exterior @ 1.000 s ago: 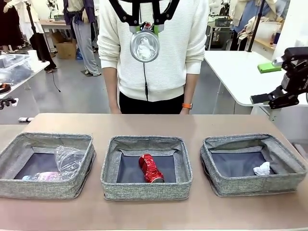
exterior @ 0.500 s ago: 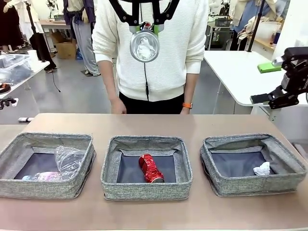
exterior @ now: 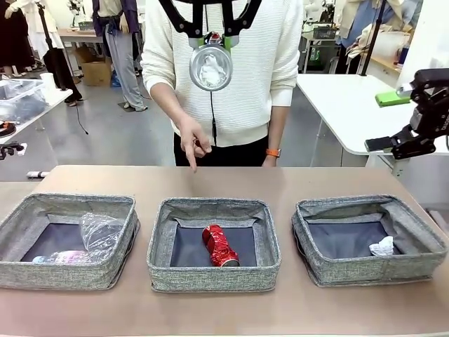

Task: Sort the waste into the appropriate baskets.
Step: Place the picked waste into the Fabric basket indicated by the person.

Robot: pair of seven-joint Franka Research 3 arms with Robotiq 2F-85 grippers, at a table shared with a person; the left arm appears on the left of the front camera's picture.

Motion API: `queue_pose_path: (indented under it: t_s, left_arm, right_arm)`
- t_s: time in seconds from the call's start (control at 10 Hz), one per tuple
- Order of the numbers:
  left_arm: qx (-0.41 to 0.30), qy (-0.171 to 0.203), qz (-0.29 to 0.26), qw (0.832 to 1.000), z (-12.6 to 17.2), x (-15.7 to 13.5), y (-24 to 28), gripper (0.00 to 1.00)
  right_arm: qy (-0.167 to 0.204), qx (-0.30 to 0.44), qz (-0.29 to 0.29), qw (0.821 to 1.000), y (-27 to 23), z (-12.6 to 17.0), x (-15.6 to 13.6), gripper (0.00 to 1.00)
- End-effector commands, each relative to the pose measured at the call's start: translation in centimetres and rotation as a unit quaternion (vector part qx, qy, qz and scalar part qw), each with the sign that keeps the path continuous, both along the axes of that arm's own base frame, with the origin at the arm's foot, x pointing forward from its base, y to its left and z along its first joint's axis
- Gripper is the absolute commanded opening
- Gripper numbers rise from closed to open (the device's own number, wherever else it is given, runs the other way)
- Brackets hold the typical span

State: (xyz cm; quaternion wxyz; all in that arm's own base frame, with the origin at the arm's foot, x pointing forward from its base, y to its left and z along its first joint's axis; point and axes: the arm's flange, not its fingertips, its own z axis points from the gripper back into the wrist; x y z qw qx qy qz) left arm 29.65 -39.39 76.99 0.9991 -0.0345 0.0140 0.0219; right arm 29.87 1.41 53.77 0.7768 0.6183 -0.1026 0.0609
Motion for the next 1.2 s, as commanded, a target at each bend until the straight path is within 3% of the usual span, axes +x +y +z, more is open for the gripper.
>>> queue_pose_path:
  t_s: [0.0,0.7,0.9,1.1]
  left_arm:
    - [-0.002,0.004,-0.004,1.0,0.0,-0.3,0.6,0.27]
    - [0.0,0.0,0.0,1.0,0.0,0.0,0.0,0.27]
    - [-0.005,-0.037,0.014,0.999,-7.5,0.2,2.6,0.27]
    - [-0.006,-0.033,0.022,0.999,-15.4,0.2,4.5,0.27]
  right_arm:
    - [0.0,0.011,-0.003,1.0,0.4,0.2,0.0,1.0]
    - [0.0,0.011,-0.003,1.0,0.4,0.2,0.0,1.0]
    - [0.0,0.011,-0.003,1.0,0.4,0.2,0.0,1.0]
    - [0.0,0.011,-0.003,1.0,0.4,0.2,0.0,1.0]
